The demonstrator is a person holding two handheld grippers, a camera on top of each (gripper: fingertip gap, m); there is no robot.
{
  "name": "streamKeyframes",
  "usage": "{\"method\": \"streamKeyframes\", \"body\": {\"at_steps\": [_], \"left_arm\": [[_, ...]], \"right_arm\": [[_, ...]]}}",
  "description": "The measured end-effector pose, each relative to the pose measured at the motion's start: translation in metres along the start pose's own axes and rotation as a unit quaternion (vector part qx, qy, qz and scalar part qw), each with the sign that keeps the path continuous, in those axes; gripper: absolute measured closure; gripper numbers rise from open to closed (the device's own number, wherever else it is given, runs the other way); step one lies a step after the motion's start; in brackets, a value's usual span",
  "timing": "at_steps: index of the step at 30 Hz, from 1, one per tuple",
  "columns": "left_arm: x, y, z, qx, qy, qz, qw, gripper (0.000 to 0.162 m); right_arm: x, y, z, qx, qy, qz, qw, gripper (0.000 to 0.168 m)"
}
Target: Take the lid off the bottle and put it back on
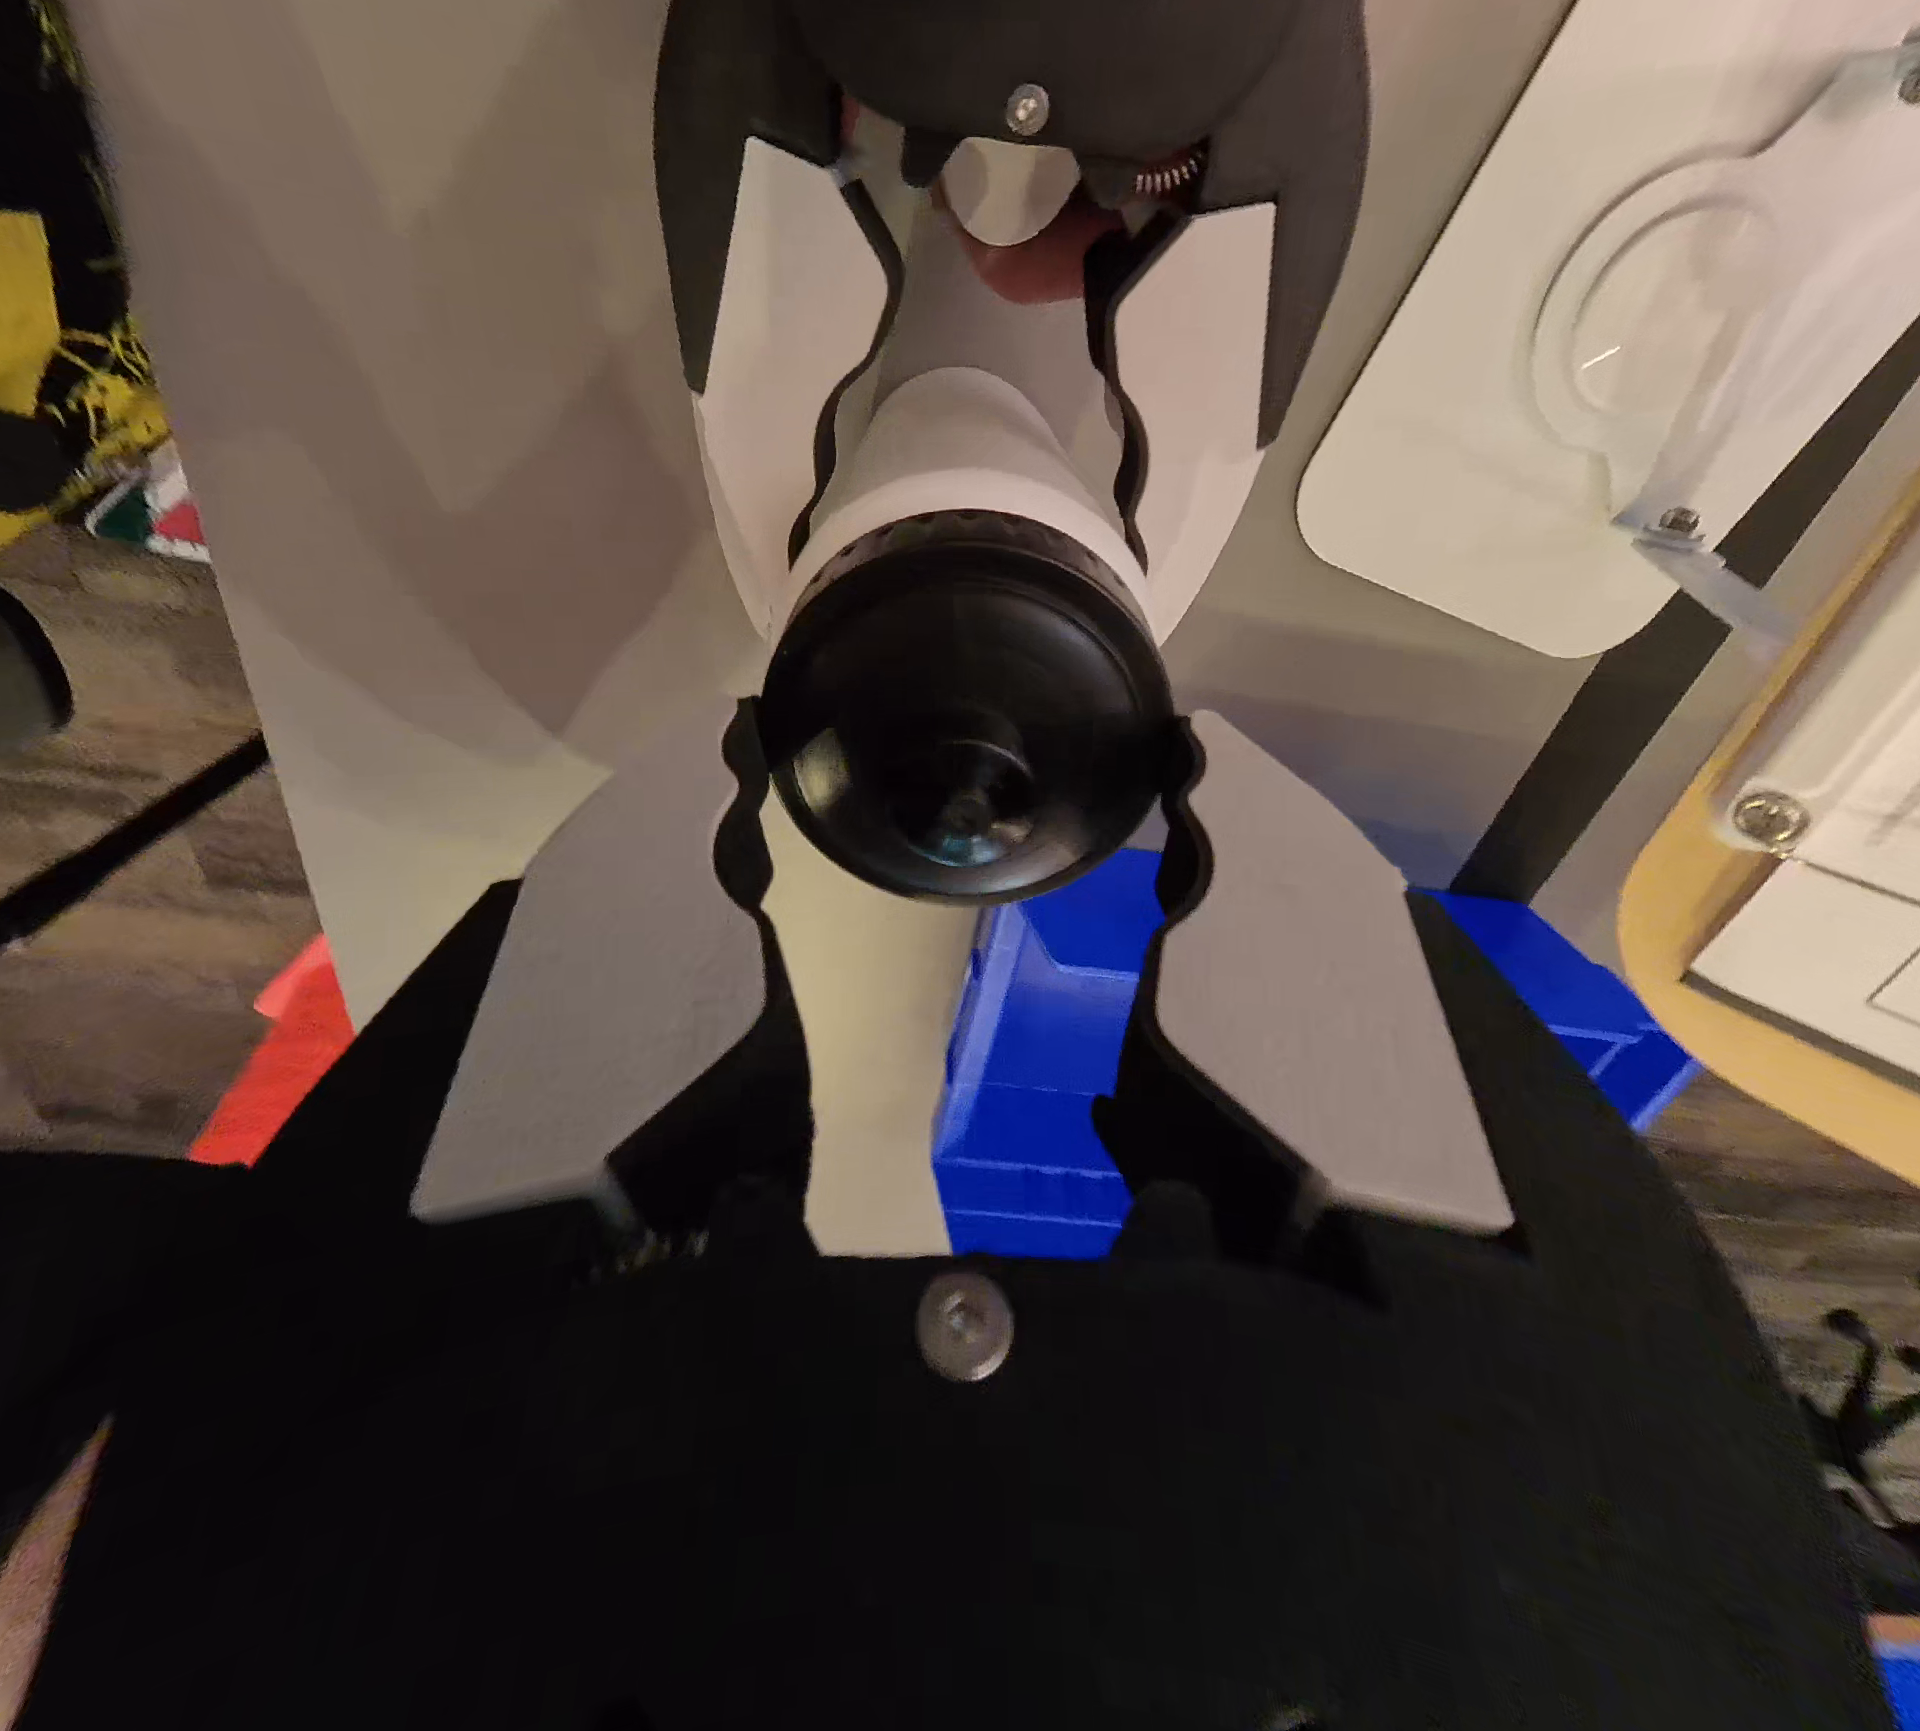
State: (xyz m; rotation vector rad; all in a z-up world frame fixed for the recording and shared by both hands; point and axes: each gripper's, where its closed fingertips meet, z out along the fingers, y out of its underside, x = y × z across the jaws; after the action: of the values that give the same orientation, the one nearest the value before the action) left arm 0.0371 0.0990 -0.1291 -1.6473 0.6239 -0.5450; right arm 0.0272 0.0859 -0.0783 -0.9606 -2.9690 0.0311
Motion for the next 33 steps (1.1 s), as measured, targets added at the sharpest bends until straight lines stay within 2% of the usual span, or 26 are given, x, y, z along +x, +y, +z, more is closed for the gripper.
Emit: {"method": "streamKeyframes", "body": {"at_steps": [3,9,16,20,24,27,31,33], "left_arm": [[0.0003,0.0002,-0.0003,-0.002,0.000,0.001,1.000,0.078],[-0.0025,-0.0002,-0.0013,0.001,-0.004,-0.006,1.000,0.078],[-0.0017,0.0001,0.0002,-0.003,-0.007,-0.001,1.000,0.078],[-0.0017,0.0001,0.0005,-0.002,-0.005,-0.002,1.000,0.078],[-0.0018,0.0001,0.0004,-0.003,-0.006,-0.002,1.000,0.078],[-0.0029,-0.0001,0.0001,-0.001,-0.009,-0.005,1.000,0.078],[-0.0042,-0.0002,-0.0007,-0.001,-0.010,-0.009,1.000,0.078],[-0.0016,0.0003,0.0000,-0.005,-0.009,0.001,1.000,0.078]], "right_arm": [[-0.0002,-0.0001,0.0002,-0.008,0.000,0.004,1.000,0.094],[0.0014,-0.0025,0.0009,0.027,-0.016,0.174,0.984,0.094],[0.0030,-0.0013,-0.0044,0.073,-0.019,0.181,0.981,0.092],[0.0028,-0.0049,-0.0079,0.069,0.003,0.100,0.993,0.099],[0.0028,-0.0042,-0.0071,0.044,0.004,0.066,0.997,0.099],[0.0036,-0.0042,-0.0070,0.045,-0.008,0.136,0.990,0.099],[0.0058,-0.0060,-0.0069,0.074,0.009,0.280,0.957,0.098],[0.0025,-0.0055,-0.0065,0.073,0.025,0.287,0.955,0.098]]}}
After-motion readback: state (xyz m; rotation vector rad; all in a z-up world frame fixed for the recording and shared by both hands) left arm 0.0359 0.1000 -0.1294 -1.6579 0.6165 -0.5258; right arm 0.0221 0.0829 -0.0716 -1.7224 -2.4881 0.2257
